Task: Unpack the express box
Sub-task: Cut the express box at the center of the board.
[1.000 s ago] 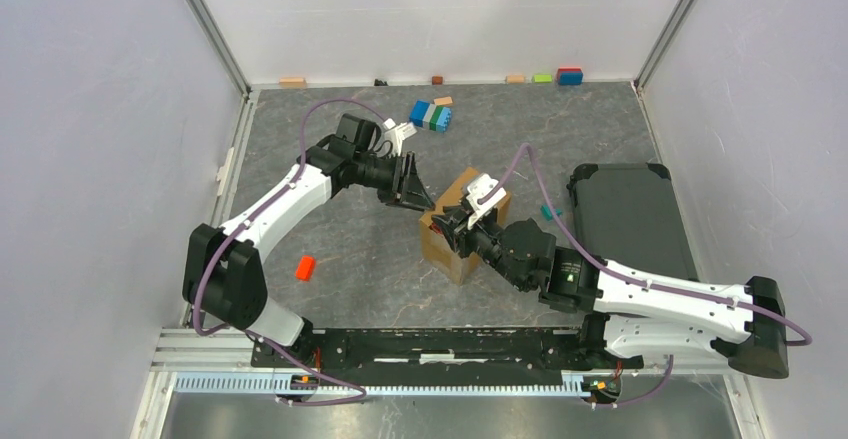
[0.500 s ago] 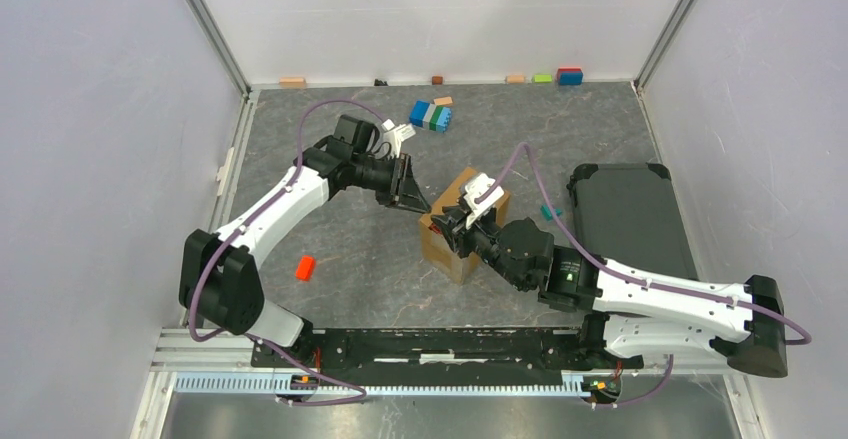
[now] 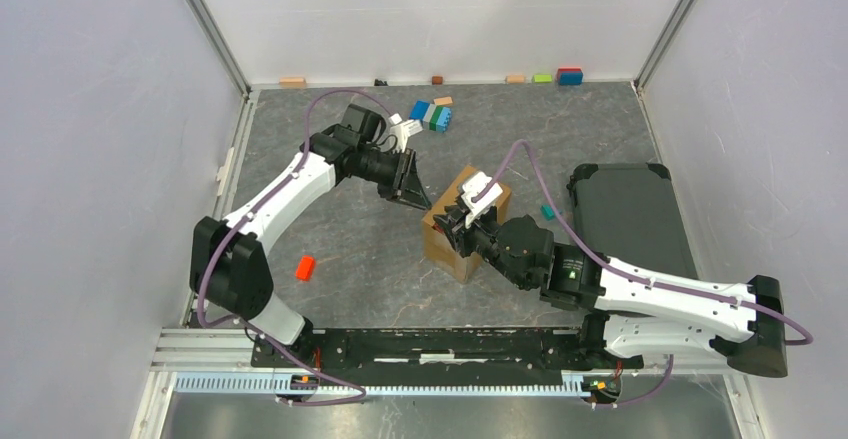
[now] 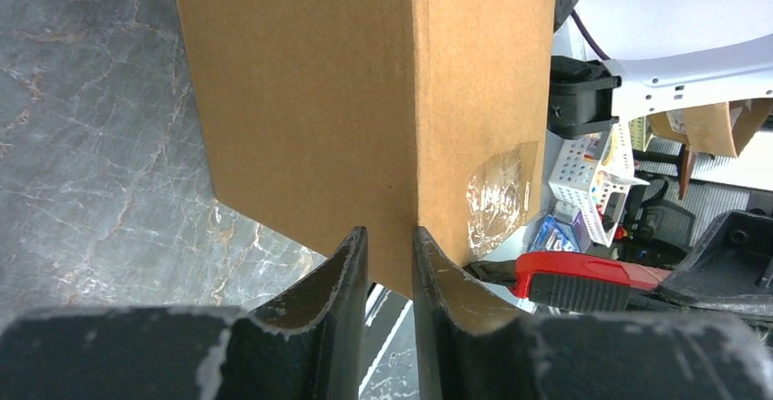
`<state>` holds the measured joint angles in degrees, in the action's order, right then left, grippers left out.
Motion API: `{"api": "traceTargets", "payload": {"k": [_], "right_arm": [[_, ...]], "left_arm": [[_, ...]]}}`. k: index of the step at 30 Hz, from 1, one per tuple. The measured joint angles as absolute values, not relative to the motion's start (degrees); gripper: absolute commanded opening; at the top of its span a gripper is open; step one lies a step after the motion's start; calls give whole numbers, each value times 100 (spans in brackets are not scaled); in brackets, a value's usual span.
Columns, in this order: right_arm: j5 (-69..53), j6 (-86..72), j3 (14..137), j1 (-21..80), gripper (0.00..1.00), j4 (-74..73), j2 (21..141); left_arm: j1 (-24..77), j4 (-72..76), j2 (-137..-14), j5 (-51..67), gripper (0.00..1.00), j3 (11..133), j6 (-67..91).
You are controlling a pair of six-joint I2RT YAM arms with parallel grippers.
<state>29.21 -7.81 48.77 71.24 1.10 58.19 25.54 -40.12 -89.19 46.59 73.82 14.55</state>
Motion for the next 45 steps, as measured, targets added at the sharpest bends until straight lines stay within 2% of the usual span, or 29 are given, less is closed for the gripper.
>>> {"api": "traceTargets", "payload": {"k": [10, 18, 24, 35, 45], "right_arm": [[3030, -657, 5030, 7126, 0, -132, 5837], [3789, -661, 5253, 7124, 0, -62, 6235], [4219, -683, 5369, 7074, 0, 38, 6475], [4219, -722, 5404, 6989, 0, 102, 6547], [3983, -639, 5564, 6958, 0, -165, 6552]], "left_arm": [[2676, -4348, -9601, 4217, 33, 7887, 1160], [2676, -4521, -9786, 3896, 52, 8812, 1175], [2652, -4560, -9778, 3933, 63, 8973, 1177], [3035, -4397, -9747, 4106, 62, 8374, 1221], [3020, -4285, -9747, 4060, 60, 8344, 1232]]}}
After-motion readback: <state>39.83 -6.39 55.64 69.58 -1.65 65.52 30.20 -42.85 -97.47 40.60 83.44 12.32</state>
